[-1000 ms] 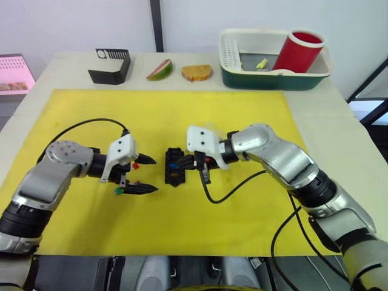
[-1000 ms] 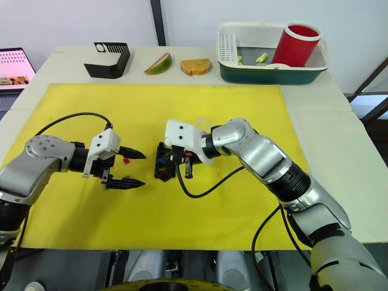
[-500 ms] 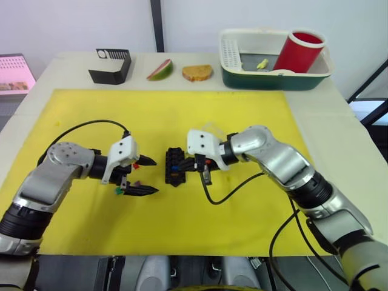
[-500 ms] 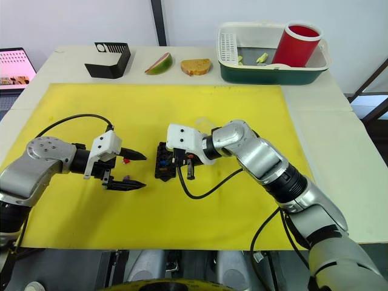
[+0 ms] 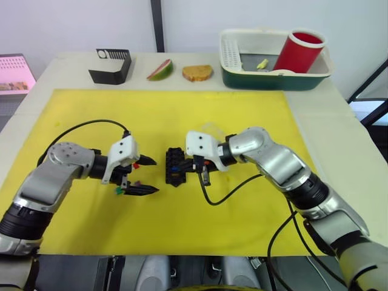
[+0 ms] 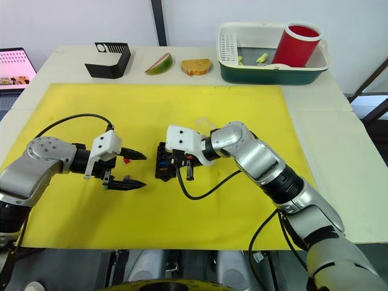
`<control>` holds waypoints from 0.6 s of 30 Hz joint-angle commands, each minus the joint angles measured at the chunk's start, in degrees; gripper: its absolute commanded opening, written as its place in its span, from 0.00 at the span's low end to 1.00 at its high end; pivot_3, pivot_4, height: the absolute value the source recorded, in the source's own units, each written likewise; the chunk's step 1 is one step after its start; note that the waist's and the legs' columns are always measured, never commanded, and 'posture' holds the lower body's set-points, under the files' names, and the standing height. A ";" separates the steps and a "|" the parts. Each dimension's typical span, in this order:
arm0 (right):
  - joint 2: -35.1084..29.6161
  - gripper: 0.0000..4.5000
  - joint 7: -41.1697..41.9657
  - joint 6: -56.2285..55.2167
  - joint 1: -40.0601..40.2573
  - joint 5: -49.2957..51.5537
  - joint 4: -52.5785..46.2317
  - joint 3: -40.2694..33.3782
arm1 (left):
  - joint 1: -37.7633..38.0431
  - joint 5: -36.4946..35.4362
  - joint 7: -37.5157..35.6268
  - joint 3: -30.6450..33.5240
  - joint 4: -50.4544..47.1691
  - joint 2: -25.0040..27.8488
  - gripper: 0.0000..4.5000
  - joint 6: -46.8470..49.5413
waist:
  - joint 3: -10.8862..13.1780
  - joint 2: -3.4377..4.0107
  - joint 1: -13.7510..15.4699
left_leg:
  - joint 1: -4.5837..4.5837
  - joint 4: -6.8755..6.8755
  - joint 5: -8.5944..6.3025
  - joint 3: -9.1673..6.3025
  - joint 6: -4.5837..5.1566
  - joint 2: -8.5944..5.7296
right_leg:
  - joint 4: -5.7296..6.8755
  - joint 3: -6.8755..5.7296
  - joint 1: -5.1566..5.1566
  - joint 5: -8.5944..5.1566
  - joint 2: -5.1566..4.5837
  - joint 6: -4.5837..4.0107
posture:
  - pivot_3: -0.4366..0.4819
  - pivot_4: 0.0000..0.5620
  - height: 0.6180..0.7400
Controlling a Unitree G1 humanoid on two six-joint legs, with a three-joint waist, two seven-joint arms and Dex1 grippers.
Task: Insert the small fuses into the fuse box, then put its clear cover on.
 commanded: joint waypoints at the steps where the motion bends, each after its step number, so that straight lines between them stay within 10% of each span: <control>1: 0.44 0.00 0.33 -0.83 0.27 -1.42 0.18 0.39 | 0.19 -0.21 0.12 1.04 -1.76 0.38 0.98 -0.08 | 0.00 0.00 0.00 | 0.00 0.00 0.00 0.00 0.00 0.00 | 0.00 0.00 0.00 0.00 0.00 0.00 | 0.48 0.27 1.00; 18: 0.92 0.00 0.97 2.40 -0.29 -5.01 1.41 3.12 | 0.39 -0.13 0.93 1.04 -2.12 0.02 0.98 -0.24 | -0.02 0.01 -0.11 | 0.17 0.01 0.02 0.01 -0.03 0.00 | 0.06 0.01 0.12 0.00 0.00 0.00 | 0.48 0.27 1.00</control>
